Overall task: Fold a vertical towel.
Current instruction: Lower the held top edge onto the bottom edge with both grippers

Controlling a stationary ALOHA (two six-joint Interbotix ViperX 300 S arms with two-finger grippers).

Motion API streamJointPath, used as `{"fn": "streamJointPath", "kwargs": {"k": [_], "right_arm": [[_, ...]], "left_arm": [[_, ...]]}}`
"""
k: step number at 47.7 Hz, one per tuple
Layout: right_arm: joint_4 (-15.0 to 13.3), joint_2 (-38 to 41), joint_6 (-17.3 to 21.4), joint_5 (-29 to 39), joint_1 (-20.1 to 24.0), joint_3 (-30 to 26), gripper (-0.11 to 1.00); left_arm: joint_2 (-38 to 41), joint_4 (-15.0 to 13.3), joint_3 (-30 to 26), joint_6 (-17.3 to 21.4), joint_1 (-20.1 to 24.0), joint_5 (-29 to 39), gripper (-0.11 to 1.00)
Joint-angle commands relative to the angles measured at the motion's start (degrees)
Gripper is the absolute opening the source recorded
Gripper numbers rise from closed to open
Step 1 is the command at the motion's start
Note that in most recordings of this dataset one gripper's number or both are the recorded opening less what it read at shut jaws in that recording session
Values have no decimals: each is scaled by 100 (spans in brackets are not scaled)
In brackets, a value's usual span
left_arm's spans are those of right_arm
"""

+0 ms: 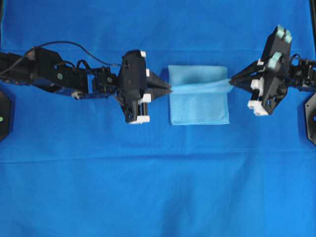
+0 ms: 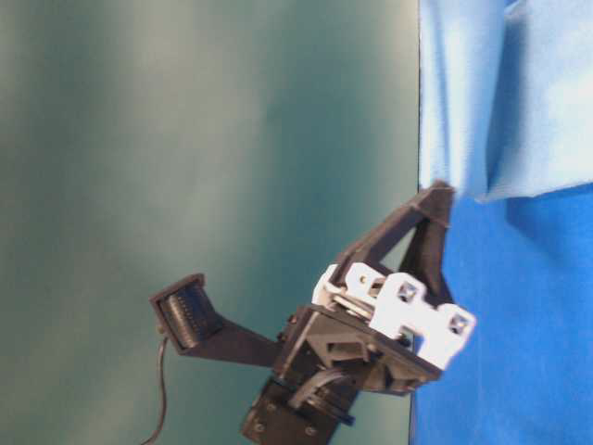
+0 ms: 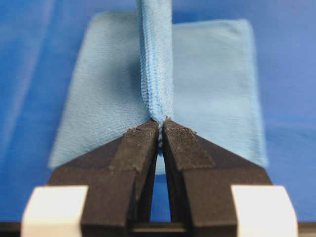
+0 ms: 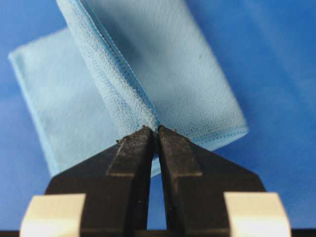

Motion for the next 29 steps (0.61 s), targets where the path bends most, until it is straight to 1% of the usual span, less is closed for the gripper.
{"fn": "streamJointPath", "kwargs": {"k": [1, 4, 12, 24, 29], "right_arm": [[18, 149, 88, 35, 132, -35, 6], [18, 308, 141, 9, 255, -53, 6], [18, 624, 255, -123, 501, -88, 6], [18, 809, 387, -158, 914, -158, 6], [26, 817, 396, -202, 976, -158, 6]], "left_arm": [[105, -18, -44, -18, -123, 0, 3], [264, -18, -97, -44, -176, -9, 3], [615, -18, -299, -264, -281, -44, 3], [826, -18, -448, -290, -413, -88, 3], [826, -18, -448, -290, -431, -97, 3]]}}
